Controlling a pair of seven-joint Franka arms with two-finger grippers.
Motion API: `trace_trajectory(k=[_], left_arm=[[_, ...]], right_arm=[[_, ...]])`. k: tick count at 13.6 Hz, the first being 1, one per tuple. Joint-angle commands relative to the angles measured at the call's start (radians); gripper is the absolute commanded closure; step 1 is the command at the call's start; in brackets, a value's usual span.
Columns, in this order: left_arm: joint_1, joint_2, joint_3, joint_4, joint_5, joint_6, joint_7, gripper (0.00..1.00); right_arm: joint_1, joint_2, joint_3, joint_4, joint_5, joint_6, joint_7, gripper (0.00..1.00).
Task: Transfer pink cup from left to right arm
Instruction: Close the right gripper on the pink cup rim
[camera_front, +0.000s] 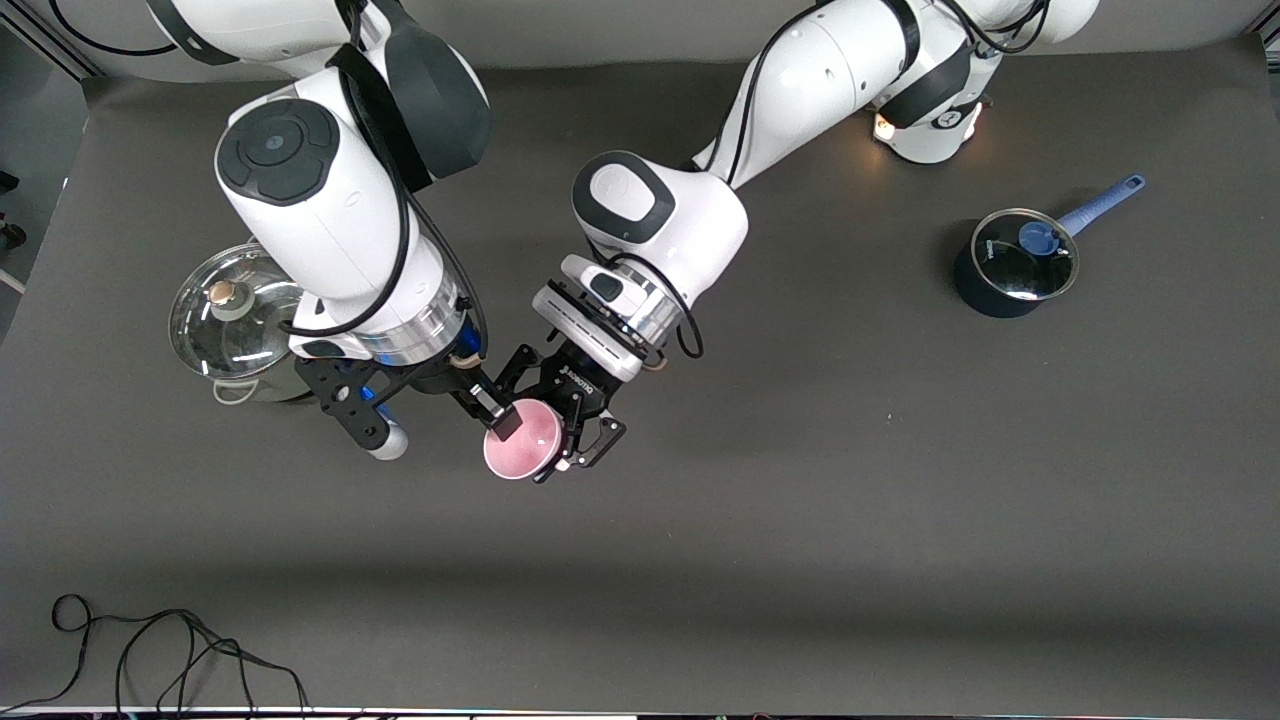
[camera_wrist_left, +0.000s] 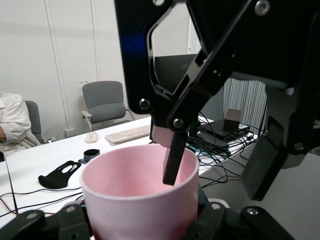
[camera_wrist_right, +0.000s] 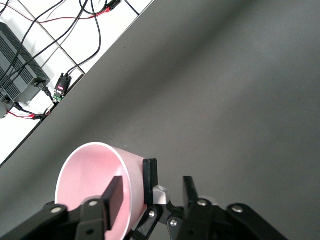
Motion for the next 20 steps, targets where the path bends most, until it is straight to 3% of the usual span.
trace_trajectory(k=[1,4,6,7,12,13,14,20], left_arm=[[-0.014,-0.013,0.016,-0.004,0.006,0.015,-0.025,1.00],[-0.014,-0.013,0.018,-0.005,0.006,0.015,-0.024,1.00],[-0.012,-0.013,0.018,-0.005,0.006,0.015,-0.025,1.00],[-0.012,-0.013,0.016,-0.005,0.006,0.015,-0.025,1.00],[-0.012,-0.013,0.015,-0.005,0.006,0.013,-0.025,1.00],[-0.012,-0.013,0.024,-0.007,0.014,0.013,-0.018,0.18],[-0.011,-0.013,0.024,-0.007,0.032,0.010,-0.025,0.00],[-0.001,-0.020,0.024,-0.010,0.039,-0.002,-0.026,0.00]], right_arm=[[0.010,0.001,-0.003,0.020,-0.021,-0.022,0.013,0.66],[0.011,-0.001,-0.003,0.020,-0.027,-0.025,0.013,0.76],[0.011,-0.001,0.000,0.021,-0.041,-0.025,0.013,0.96],[0.011,-0.001,0.000,0.021,-0.041,-0.027,0.013,1.00],[0.027,-0.001,-0.003,0.020,-0.050,-0.027,0.013,1.00],[0.027,-0.001,-0.003,0.020,-0.050,-0.027,0.013,1.00],[0.028,-0.001,-0.003,0.020,-0.050,-0.027,0.013,1.00],[-0.010,0.001,-0.016,0.027,-0.053,-0.021,-0.065,1.00]])
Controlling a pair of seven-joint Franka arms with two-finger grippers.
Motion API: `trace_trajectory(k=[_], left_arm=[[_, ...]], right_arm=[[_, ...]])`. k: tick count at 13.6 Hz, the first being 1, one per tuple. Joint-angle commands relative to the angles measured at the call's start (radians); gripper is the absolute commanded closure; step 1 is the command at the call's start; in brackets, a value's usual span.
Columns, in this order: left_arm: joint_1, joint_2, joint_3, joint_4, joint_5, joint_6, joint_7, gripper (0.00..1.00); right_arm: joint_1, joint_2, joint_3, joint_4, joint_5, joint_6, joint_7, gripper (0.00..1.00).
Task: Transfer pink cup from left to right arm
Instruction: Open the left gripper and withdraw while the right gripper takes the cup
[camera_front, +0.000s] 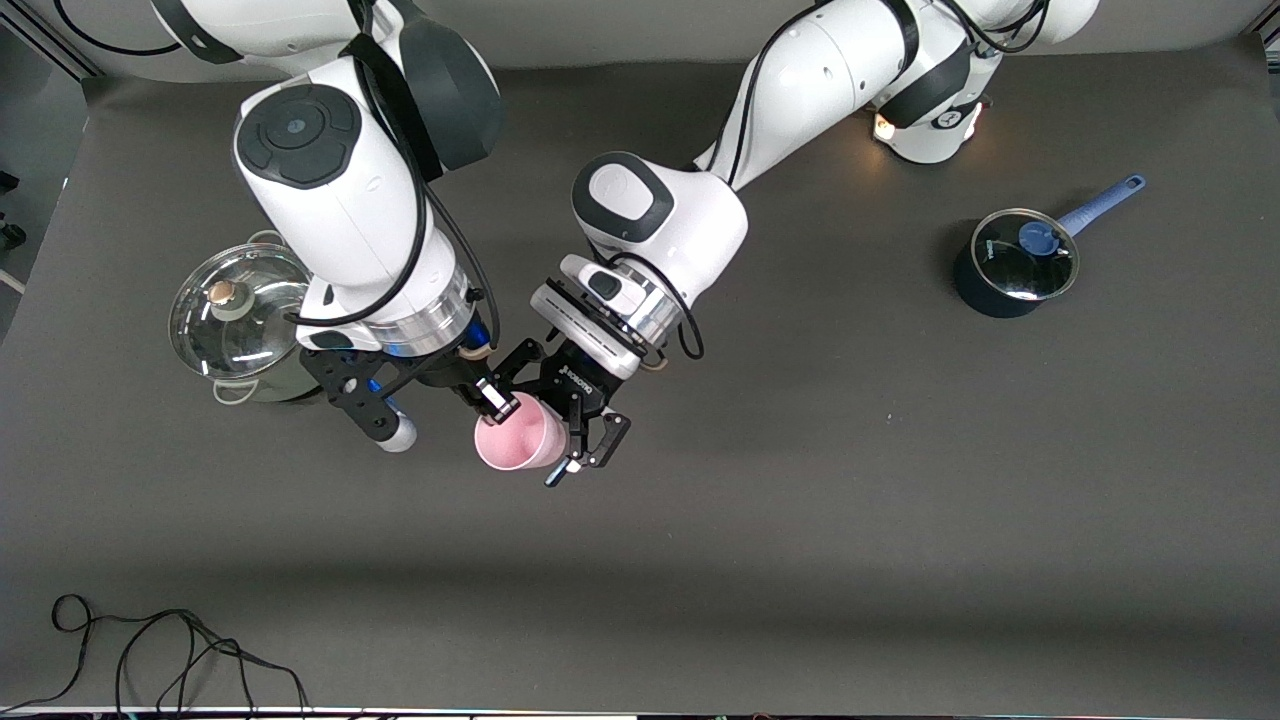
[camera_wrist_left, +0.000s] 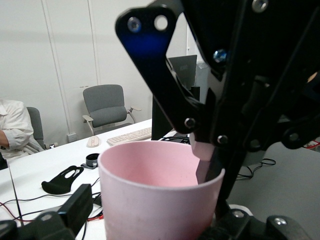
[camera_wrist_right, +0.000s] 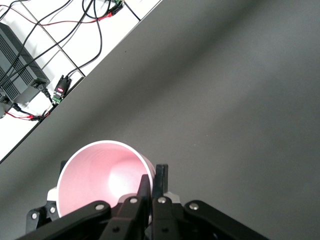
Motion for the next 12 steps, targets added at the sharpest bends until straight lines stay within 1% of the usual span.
trace_trajectory(k=[1,3,4,8,10,12], left_arm=[[0.008,-0.020,0.013,-0.011,0.025,-0.002,-0.023,0.00],[0.039,-0.028,0.008,-0.031,0.059,-0.014,-0.022,0.00],[0.050,-0.046,0.009,-0.057,0.059,-0.037,-0.022,0.00],[0.157,-0.118,0.009,-0.193,0.077,-0.145,-0.022,0.00],[0.229,-0.170,0.009,-0.265,0.077,-0.253,-0.020,0.00],[0.335,-0.242,0.009,-0.351,0.077,-0.425,-0.020,0.00]], right_arm=[[-0.038,0.001,-0.012,0.029,-0.018,-0.014,-0.070,1.00],[-0.084,0.001,-0.012,0.035,-0.018,-0.014,-0.098,1.00],[-0.099,0.001,-0.012,0.035,-0.018,-0.014,-0.112,1.00],[-0.211,-0.008,-0.012,0.034,-0.015,-0.015,-0.198,1.00],[-0.268,-0.028,-0.016,0.029,-0.015,-0.020,-0.259,1.00],[-0.336,-0.039,-0.013,0.020,-0.016,-0.027,-0.322,1.00]])
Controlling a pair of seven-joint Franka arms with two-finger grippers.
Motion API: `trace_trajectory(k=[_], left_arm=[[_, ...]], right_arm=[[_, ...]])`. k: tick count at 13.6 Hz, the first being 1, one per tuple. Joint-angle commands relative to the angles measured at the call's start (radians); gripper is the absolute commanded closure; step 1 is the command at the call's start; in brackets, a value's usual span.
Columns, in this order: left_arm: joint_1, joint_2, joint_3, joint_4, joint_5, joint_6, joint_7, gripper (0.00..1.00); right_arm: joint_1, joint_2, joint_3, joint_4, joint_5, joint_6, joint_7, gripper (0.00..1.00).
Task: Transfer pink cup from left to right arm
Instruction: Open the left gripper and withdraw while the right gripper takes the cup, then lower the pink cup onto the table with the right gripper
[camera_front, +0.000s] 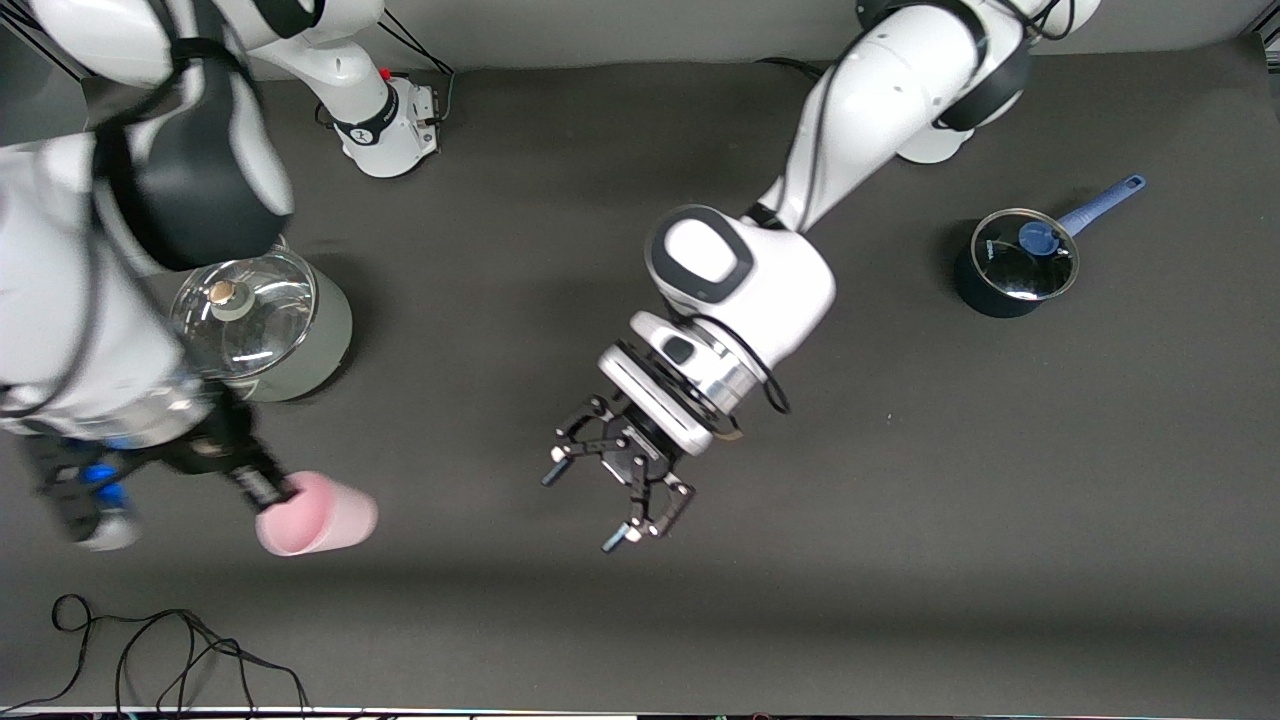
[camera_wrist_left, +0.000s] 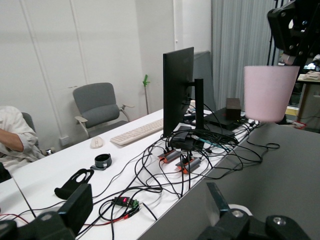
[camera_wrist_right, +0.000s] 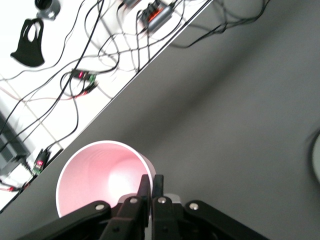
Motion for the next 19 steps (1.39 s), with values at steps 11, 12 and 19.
trace_trajectory(k=[11,12,19], left_arm=[[0.741,-0.332,0.006,-0.158,0.534,-1.471,-0.216,0.00],[0.778,-0.343,0.006,-0.148,0.594,-1.557,-0.233,0.00],[0.849,-0.445,0.035,-0.096,1.038,-1.854,-0.238,0.00]], right_arm=[[-0.271,-0.092,0.008,-0.171,0.011,-0.090,-0.626,1.00],[-0.273,-0.119,0.008,-0.234,0.031,-0.074,-0.657,1.00],[-0.306,-0.342,0.008,-0.817,0.049,0.414,-0.870,1.00]])
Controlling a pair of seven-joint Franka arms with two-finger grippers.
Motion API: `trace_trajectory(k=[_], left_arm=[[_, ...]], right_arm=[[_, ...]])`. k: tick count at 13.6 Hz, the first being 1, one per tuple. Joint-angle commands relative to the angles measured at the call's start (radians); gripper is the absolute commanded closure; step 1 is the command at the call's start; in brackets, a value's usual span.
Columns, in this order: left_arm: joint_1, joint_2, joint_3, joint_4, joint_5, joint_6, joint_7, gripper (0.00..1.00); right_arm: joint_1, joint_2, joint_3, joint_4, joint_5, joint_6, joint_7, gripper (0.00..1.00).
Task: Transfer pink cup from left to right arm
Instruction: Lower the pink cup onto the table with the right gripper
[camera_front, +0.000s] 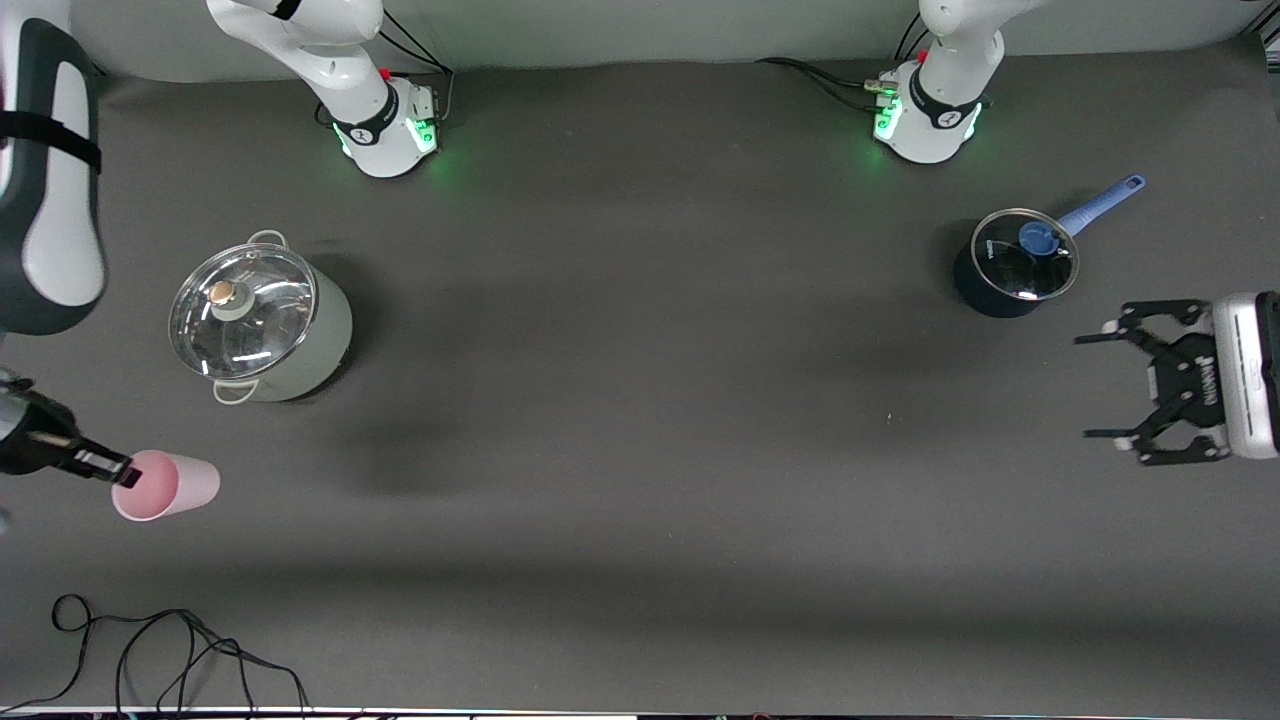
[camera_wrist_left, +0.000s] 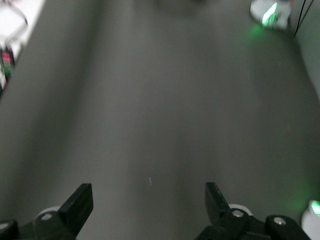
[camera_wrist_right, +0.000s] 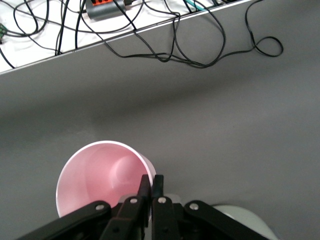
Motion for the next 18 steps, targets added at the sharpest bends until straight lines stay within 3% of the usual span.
trace_trajectory(k=[1,3,6,8,11,18], left_arm=[[-0.018,-0.100,0.011,-0.010,0.196,-0.040,-0.049,0.00],[-0.025,-0.142,0.008,-0.019,0.326,-0.057,-0.120,0.00],[-0.024,-0.157,0.009,-0.013,0.414,-0.071,-0.259,0.00],[-0.028,-0.171,0.006,-0.013,0.491,-0.089,-0.395,0.00],[-0.028,-0.175,0.008,-0.019,0.502,-0.093,-0.520,0.00],[-0.025,-0.172,0.005,-0.030,0.446,-0.106,-1.063,0.00]], right_arm=[[-0.008,-0.077,0.007,-0.169,0.019,0.097,-0.108,1.00],[-0.005,-0.037,0.006,-0.213,0.016,0.183,-0.163,1.00],[0.002,0.018,0.004,-0.297,0.007,0.360,-0.182,1.00],[0.002,0.066,0.004,-0.307,-0.010,0.407,-0.182,1.00],[0.004,0.161,0.006,-0.314,-0.010,0.520,-0.180,1.00],[0.001,0.201,0.006,-0.333,-0.010,0.597,-0.179,1.00]])
